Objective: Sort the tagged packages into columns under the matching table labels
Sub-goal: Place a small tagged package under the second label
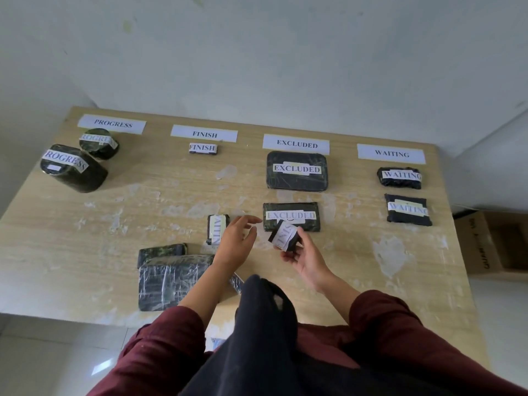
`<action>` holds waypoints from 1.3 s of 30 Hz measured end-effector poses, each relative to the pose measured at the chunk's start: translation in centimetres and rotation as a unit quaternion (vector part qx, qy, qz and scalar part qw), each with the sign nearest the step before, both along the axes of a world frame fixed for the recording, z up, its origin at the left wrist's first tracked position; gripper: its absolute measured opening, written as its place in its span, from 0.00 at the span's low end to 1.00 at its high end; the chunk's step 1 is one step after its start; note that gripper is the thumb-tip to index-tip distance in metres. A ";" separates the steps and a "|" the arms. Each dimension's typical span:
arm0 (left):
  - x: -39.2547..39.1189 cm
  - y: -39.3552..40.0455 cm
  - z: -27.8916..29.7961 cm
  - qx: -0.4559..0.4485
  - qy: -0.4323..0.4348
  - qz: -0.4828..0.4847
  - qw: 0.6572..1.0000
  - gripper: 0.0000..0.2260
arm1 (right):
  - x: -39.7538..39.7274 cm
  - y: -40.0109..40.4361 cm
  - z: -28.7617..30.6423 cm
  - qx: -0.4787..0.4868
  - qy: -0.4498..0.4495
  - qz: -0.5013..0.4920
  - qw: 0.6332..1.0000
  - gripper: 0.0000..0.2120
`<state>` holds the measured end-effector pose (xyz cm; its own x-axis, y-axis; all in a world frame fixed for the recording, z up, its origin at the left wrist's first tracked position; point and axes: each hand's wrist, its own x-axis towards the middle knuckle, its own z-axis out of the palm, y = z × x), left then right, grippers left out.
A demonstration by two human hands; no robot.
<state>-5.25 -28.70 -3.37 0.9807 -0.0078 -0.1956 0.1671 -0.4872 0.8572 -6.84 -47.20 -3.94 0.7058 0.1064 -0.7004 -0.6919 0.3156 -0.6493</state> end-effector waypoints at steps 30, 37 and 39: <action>8.1 14.5 -1.3 0.058 -0.040 0.099 0.993 0.34 | 10.8 17.3 -0.3 -0.197 -0.094 0.157 0.963 0.09; 12.7 16.5 -4.3 0.109 0.003 0.075 0.991 0.36 | 12.0 18.1 -4.0 -0.487 -0.268 0.290 0.780 0.22; 13.8 16.1 -4.9 0.109 0.007 0.074 0.991 0.36 | 11.9 18.3 -4.3 -0.505 -0.252 0.310 0.765 0.24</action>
<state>8.56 -12.57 -8.24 0.9652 0.1802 -0.1896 0.2613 -0.6298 0.7315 5.07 -28.87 -8.26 0.9462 0.1140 -0.3027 -0.0876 -0.8107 -0.5789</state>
